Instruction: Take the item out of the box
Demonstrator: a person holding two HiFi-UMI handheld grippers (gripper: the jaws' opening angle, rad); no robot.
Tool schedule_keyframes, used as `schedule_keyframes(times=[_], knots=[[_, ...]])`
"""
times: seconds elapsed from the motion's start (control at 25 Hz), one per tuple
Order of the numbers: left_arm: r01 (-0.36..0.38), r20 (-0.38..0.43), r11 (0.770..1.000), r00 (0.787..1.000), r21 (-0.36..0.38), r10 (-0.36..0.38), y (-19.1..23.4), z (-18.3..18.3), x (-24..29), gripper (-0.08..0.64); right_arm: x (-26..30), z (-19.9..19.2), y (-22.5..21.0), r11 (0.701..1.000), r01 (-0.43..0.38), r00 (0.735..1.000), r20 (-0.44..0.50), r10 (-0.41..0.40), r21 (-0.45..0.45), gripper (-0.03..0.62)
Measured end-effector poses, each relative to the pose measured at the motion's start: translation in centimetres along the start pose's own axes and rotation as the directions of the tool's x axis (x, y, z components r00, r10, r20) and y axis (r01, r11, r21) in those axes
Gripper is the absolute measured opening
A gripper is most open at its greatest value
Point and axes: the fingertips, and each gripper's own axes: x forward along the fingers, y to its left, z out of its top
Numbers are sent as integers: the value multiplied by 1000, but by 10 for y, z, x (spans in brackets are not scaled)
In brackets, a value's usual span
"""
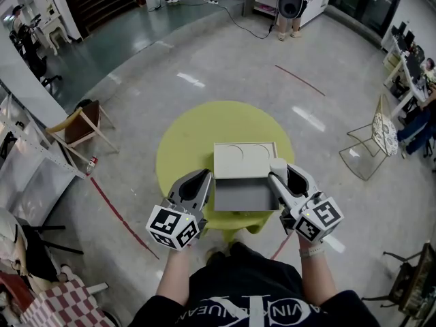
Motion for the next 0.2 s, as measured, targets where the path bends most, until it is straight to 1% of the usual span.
schedule_keyframes(times=[0.2], knots=[[2, -3, 1000, 1000, -1, -2, 4, 3, 1, 21, 4, 1, 0, 1000, 2, 1000, -5, -2, 5, 176]])
